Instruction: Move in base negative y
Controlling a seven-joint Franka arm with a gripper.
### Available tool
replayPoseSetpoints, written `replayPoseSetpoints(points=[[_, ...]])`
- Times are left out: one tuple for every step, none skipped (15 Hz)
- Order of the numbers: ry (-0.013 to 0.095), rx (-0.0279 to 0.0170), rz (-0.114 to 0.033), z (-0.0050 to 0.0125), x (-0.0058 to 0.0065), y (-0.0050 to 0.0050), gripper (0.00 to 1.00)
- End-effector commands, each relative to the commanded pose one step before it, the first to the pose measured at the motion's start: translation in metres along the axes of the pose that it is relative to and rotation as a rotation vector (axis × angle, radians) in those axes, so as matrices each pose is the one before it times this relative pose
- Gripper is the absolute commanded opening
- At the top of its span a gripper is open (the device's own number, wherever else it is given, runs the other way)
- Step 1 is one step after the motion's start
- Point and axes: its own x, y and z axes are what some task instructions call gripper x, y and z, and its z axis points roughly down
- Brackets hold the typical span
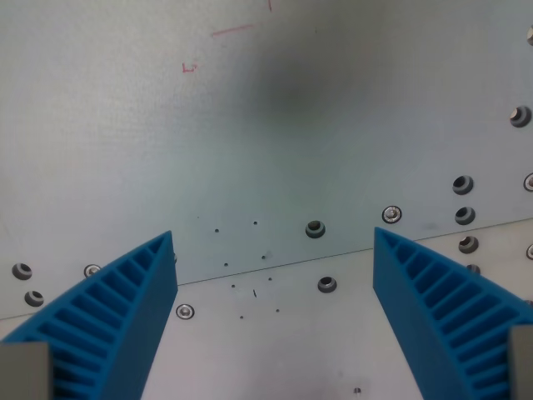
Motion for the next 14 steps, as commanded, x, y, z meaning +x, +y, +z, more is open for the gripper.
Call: replayPoseSetpoints(points=[[0.0067,0.00055,0.0007,-0.00302,0.00132,0.00509,1.0],[0.0,0.0,0.0,0.00005,0.00167,0.005,1.0],[0.0,0.0,0.0,0.00007,0.00168,0.005,1.0],[0.0,0.0,0.0,0.00008,0.00169,0.005,1.0],[0.0,0.0,0.0,0.0001,0.00171,0.005,1.0],[0.0,0.0,0.0,0.00011,0.00172,0.005,1.0],[0.0,0.0,0.0,0.00011,0.00174,0.005,1.0],[0.0,0.0,0.0,0.00011,0.00175,0.005,1.0],[0.0,0.0,0.0,0.00011,0.00176,0.005,1.0],[0.0,0.0,0.0,0.00012,0.00177,0.005,1.0],[0.0,0.0,0.0,0.00013,0.00178,0.005,1.0],[0.0,0.0,0.0,0.00013,0.00178,0.005,1.0],[0.0,0.0,0.0,0.00014,0.0018,0.005,1.0],[0.0,0.0,0.0,0.00014,0.0018,0.005,1.0]])
